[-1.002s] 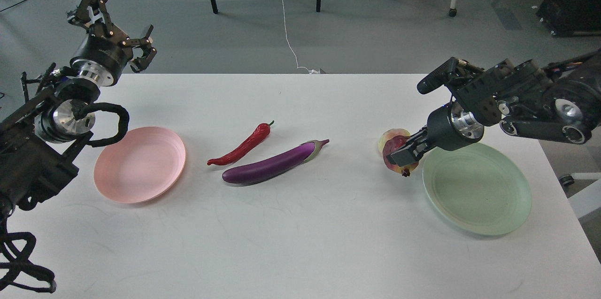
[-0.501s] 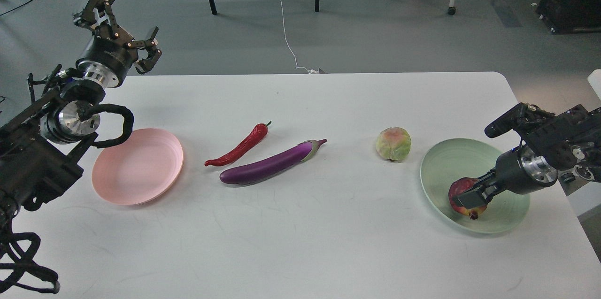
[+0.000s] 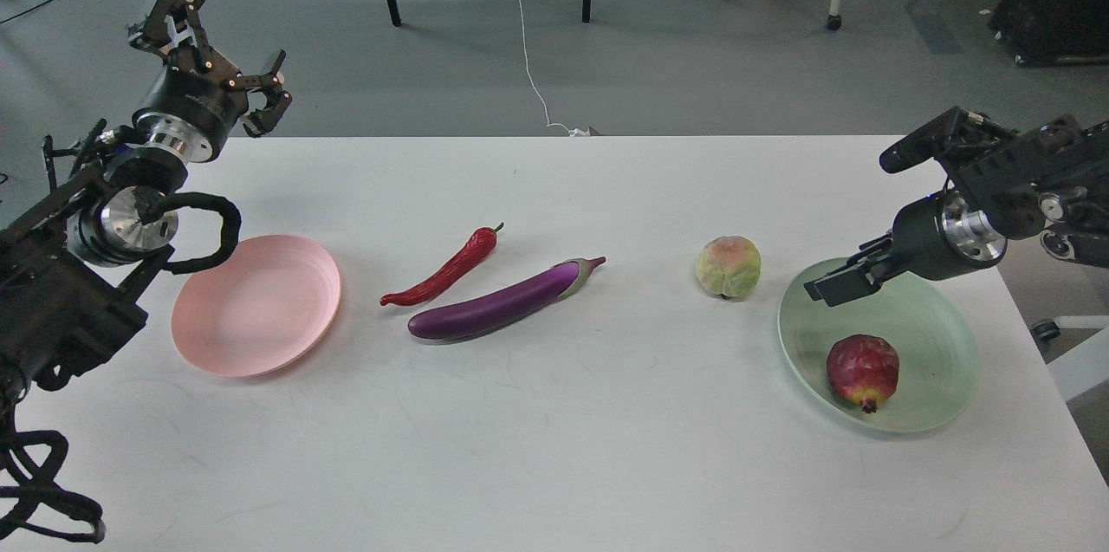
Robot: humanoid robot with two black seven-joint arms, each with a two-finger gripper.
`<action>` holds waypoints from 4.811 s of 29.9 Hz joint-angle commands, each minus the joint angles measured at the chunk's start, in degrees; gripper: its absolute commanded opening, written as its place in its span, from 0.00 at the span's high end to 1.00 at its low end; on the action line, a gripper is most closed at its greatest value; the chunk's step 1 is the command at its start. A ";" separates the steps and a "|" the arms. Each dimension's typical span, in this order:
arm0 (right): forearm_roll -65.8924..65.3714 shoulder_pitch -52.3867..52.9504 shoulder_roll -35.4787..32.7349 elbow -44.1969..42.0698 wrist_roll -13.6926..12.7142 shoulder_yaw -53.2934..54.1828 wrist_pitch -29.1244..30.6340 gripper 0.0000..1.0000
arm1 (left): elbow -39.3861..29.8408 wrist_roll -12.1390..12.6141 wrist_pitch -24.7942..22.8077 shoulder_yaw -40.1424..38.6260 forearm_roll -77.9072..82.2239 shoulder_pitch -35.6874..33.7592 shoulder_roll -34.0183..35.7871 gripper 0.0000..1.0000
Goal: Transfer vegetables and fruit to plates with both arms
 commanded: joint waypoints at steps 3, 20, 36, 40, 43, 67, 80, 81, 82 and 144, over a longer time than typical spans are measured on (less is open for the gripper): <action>4.10 -0.96 6.41 -2.92 -0.23 0.97 -0.26 0.04 | -0.08 -0.07 0.09 0.27 0.00 0.04 -0.63 0.02; 4.82 -12.91 23.82 -23.66 -0.32 0.80 -1.23 0.06 | 0.00 0.02 -0.52 0.53 0.08 0.04 0.25 0.02; 4.90 -6.96 17.25 -18.16 -0.14 -1.05 -3.07 0.48 | 0.00 -0.07 -0.79 0.53 0.17 0.48 0.51 0.02; 1.40 -2.82 9.17 -8.66 -0.40 -2.36 -3.07 0.47 | 0.00 -0.07 -0.79 0.45 0.08 0.74 0.60 0.02; -4.13 -2.55 3.02 -4.96 -0.32 -3.24 -3.07 0.47 | 0.00 -0.07 -0.79 0.62 0.08 0.83 0.34 0.02; -4.24 -10.28 -5.43 -4.86 0.39 1.84 -4.74 0.05 | 0.53 0.99 -2.72 0.88 0.79 -0.66 1.74 0.02; 15.60 -22.92 -8.18 -17.77 -0.05 41.28 -4.57 0.01 | -9.03 0.81 -3.34 4.05 33.97 -5.85 2.18 0.02; 17.45 -23.98 -7.21 -19.17 -0.05 43.84 -4.65 0.01 | -10.79 0.81 -3.34 4.05 37.66 -5.85 2.44 0.02; 19.56 -25.30 -6.16 -20.67 -0.05 46.82 -4.74 0.01 | -12.81 0.81 -3.08 4.05 42.49 -5.76 2.88 0.02; 71.17 -53.60 2.47 -29.74 0.48 90.34 12.27 0.01 | -33.48 2.40 9.67 22.16 113.74 1.18 14.56 0.90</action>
